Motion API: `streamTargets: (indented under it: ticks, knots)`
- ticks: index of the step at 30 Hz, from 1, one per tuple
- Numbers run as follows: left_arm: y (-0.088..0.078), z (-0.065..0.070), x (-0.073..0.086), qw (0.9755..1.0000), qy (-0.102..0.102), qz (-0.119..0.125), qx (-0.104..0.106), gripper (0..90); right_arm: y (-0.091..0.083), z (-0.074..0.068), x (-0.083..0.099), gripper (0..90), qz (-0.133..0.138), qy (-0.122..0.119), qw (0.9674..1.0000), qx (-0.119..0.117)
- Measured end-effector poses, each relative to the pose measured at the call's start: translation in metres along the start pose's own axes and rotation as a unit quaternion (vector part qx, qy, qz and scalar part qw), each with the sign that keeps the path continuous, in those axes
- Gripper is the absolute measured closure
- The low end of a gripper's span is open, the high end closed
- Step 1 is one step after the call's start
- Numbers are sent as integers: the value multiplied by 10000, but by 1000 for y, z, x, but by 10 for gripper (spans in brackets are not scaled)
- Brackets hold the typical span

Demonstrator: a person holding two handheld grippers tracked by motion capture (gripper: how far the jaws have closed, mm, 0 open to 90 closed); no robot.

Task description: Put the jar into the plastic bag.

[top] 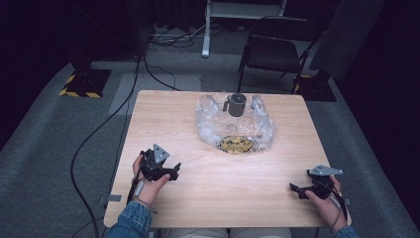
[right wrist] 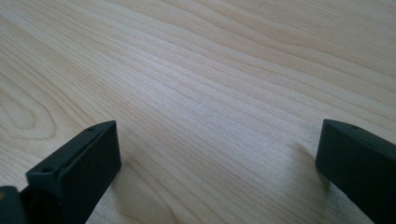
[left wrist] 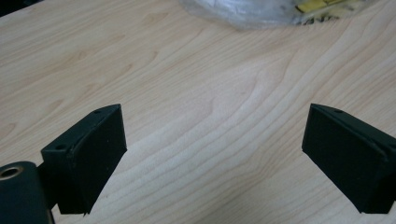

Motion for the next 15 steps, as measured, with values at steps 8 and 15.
streamTargets:
  ticks: [8,15]
  knots:
    - [10,3,28,9995,-173,-250,106,69,0,0,0,2,0,-1,10000,0]
    - [18,1,47,9984,-313,-440,168,68,0,0,0,2,1,-1,10000,0]
Point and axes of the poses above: each handheld gripper's, and its own axes: y roughly forward along the jaws, x roughly out of its underside, z roughly to its right, the point moved 8 cm from there along y, roughly forward along the jaws, and after that the axes turned 12 degrees about y, right-handed, at the moved point
